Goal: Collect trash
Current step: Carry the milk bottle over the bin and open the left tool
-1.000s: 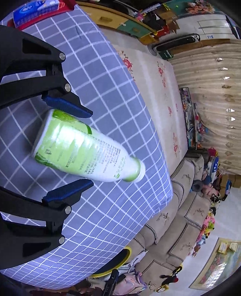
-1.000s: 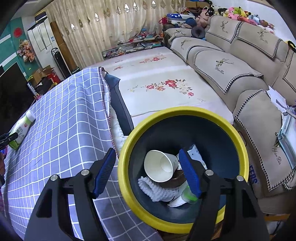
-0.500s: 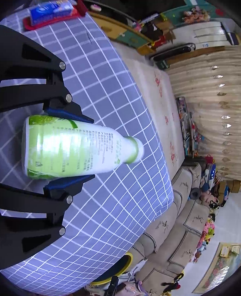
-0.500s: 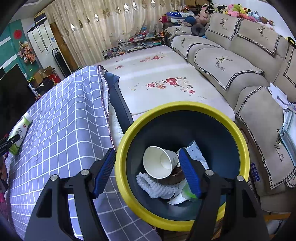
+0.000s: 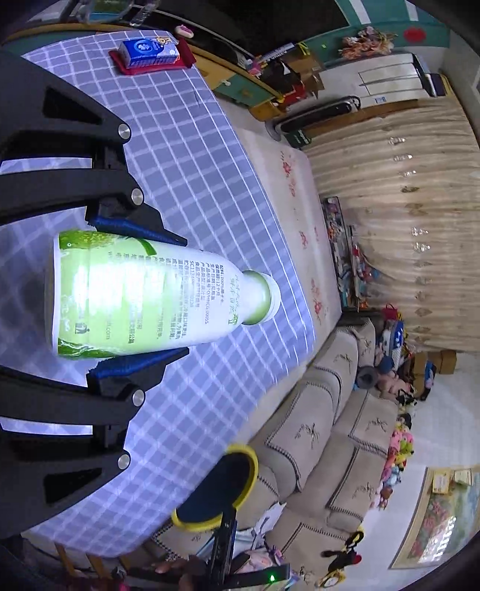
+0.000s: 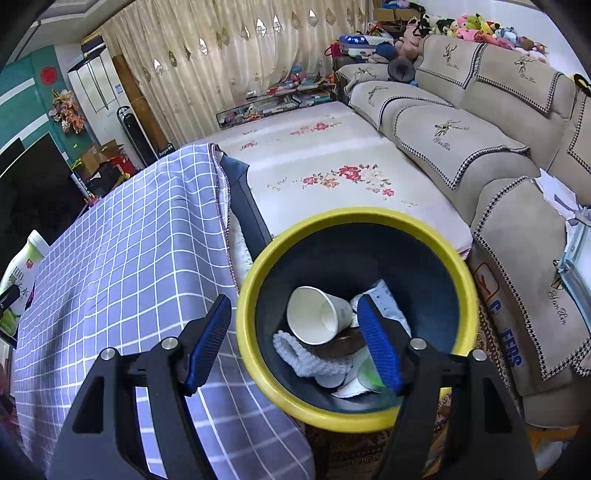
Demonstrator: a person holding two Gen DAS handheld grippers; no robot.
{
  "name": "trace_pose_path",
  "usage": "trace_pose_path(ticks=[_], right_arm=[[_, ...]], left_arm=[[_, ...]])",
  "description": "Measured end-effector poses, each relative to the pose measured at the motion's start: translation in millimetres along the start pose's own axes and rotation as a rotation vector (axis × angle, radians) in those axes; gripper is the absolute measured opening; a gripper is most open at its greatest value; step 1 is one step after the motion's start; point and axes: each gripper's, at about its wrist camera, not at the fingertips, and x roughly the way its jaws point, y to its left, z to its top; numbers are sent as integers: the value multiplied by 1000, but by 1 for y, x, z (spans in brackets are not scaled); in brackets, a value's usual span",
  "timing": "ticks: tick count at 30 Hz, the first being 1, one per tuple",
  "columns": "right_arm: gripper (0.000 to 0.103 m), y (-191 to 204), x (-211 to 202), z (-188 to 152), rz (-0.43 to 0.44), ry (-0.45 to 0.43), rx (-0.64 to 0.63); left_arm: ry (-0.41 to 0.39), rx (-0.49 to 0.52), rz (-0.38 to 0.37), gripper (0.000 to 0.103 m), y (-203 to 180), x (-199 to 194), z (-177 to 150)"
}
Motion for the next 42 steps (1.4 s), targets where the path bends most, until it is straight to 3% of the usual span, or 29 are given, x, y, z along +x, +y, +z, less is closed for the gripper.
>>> trace_pose_path(ticks=[9, 16, 22, 30, 37, 39, 40, 42], right_arm=[[67, -39, -43, -14, -37, -48, 2], [67, -75, -66, -23, -75, -73, 29], [67, -101, -70, -27, -84, -77, 73], [67, -127, -73, -27, -96, -83, 122], [67, -133, -74, -25, -98, -82, 134], [67, -134, -74, -25, -99, -79, 134], [67, -134, -75, -24, -100, -80, 134], [67, -133, -76, -24, -99, -81, 132]], left_arm=[[27, 55, -150, 52, -110, 10, 20], [75, 151, -279, 52, -211, 47, 45], [177, 216, -341, 52, -290, 100, 64], [324, 286, -331, 52, -353, 175, 65], [432, 275, -306, 52, -380, 230, 58], [423, 271, -293, 56, -382, 235, 59], [411, 259, -287, 66, -381, 235, 60], [394, 237, -282, 72, -375, 233, 62]])
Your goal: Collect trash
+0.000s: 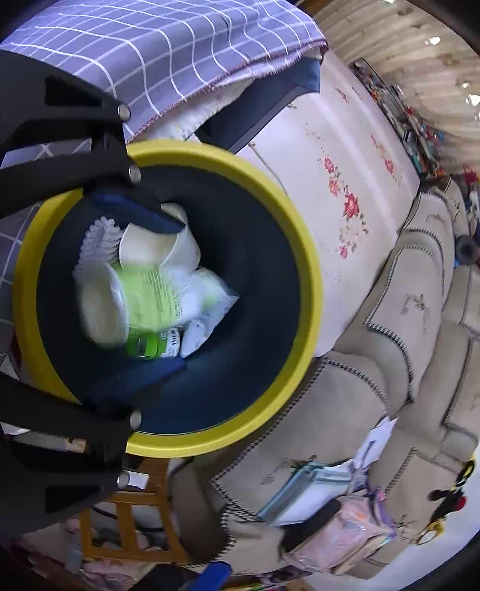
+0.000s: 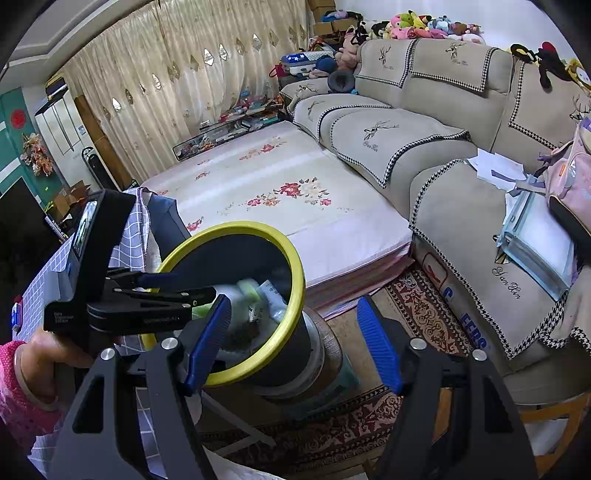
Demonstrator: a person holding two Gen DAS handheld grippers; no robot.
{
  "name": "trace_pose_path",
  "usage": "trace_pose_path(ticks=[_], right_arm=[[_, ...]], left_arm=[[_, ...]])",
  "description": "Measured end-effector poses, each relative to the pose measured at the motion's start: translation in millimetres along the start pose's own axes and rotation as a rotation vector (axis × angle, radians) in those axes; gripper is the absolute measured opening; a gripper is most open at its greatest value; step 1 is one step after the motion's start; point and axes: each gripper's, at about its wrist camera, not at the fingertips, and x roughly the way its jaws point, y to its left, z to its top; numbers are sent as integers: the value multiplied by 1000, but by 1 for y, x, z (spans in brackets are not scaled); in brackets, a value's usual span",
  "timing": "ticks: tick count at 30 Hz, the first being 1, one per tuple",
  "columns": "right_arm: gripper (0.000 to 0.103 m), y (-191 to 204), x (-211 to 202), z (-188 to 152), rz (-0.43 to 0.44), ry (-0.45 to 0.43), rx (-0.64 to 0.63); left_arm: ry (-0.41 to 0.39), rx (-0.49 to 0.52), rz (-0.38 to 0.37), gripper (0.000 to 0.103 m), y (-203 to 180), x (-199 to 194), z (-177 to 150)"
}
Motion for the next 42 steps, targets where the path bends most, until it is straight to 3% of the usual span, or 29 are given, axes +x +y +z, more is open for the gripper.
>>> trace_pose_path(ticks=[4, 10, 15, 23, 29, 35, 42], right_arm=[[67, 7, -4, 0, 8, -3, -17], [68, 32, -10, -12, 49, 7, -66], [69, 66, -16, -29, 99, 23, -134], [75, 127, -47, -51, 195, 0, -253], [83, 170, -100, -64, 251, -93, -348], [93, 190, -147, -79, 271, -171, -413], [95, 194, -166, -97, 275, -184, -433]], left_arm=[[-62, -48, 2, 74, 17, -34, -16], [-238, -175, 36, 93, 57, -127, -77], [-351, -310, 153, 98, 91, -203, -157], [-444, -579, 432, 98, 133, -304, -307], [-481, -681, 523, 98, 132, -359, -391], [-559, -682, 574, 98, 112, -400, -430], [-593, -698, 572, 98, 89, -419, -455]])
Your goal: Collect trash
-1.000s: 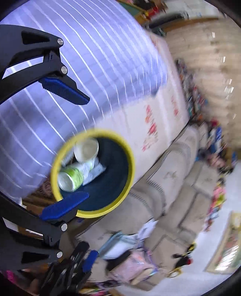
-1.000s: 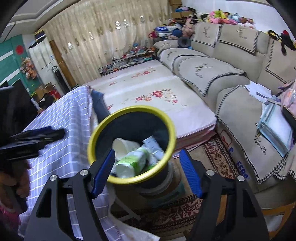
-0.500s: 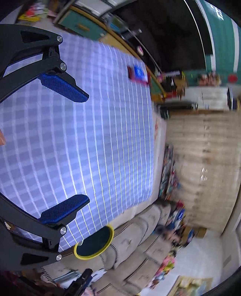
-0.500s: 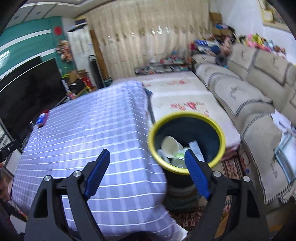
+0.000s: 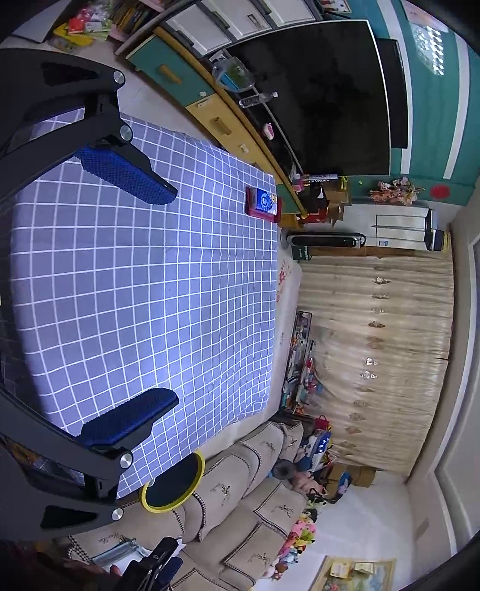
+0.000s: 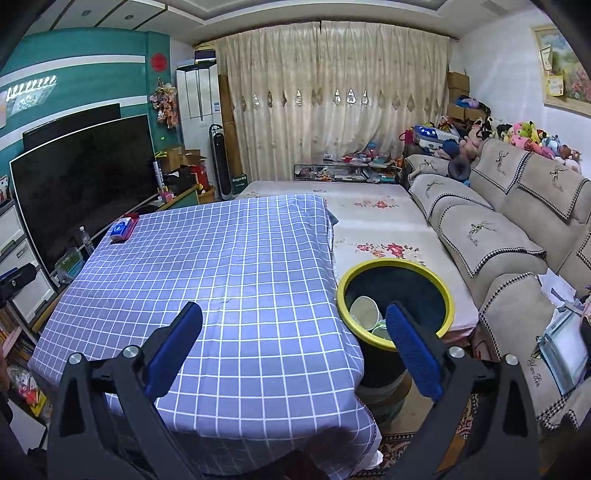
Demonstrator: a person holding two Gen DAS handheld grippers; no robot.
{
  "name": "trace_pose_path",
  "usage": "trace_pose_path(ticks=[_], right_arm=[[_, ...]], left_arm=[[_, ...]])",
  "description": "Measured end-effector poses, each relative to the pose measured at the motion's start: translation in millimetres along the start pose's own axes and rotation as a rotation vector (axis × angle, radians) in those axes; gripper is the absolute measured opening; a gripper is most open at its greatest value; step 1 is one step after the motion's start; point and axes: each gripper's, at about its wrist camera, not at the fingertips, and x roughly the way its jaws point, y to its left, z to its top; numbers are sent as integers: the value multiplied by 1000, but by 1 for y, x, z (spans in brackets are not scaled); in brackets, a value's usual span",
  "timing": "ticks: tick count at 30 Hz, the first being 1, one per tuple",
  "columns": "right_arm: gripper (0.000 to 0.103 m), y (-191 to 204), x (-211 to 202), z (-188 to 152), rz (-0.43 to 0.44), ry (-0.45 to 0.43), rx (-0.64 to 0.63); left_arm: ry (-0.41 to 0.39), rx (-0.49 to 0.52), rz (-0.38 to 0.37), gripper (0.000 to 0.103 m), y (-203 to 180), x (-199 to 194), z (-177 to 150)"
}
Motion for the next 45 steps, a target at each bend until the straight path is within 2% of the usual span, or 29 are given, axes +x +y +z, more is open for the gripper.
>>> trace_pose_path(ticks=[12, 25, 45], right_arm=[[96, 2, -10, -1, 14, -32, 17], [96, 1, -3, -1, 20, -23, 25], [96, 0, -3, -1, 24, -27, 26]], left_arm=[[-28, -7, 24, 98, 7, -20, -8], [-12, 8, 30, 98, -6, -13, -6], [-17, 14, 38, 98, -6, -9, -1]])
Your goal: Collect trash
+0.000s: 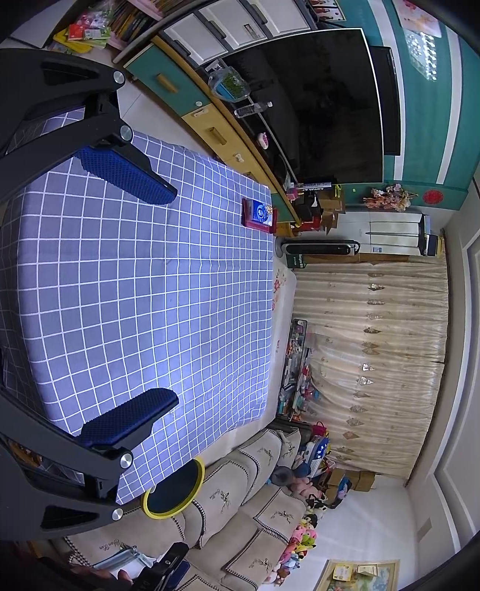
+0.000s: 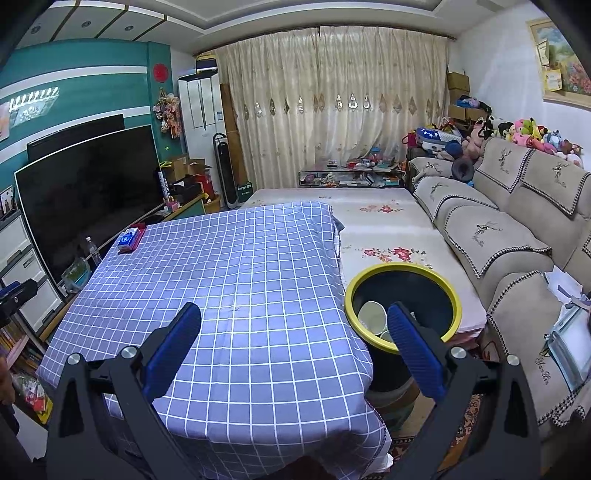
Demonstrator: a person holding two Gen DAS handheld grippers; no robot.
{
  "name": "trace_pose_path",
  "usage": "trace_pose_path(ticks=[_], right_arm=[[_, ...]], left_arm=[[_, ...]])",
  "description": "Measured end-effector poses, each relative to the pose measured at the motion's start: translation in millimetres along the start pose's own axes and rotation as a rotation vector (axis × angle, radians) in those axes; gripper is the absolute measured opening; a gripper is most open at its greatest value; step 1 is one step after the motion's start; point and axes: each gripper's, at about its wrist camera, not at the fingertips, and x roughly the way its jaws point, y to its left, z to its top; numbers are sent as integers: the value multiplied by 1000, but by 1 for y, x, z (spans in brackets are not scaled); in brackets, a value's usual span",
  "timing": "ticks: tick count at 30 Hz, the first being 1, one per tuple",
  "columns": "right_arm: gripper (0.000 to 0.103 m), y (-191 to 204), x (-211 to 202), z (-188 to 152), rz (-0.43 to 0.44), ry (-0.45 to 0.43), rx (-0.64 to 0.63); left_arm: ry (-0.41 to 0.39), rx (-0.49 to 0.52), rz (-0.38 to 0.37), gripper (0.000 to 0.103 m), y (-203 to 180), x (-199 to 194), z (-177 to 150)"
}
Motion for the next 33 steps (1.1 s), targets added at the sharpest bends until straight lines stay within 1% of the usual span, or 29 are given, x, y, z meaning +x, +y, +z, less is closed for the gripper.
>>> trace_pose_path(ticks=[33], right_arm=[[96, 2, 6, 1, 7, 11, 6]], left_arm=[[21, 9, 7, 98, -7, 6, 1]])
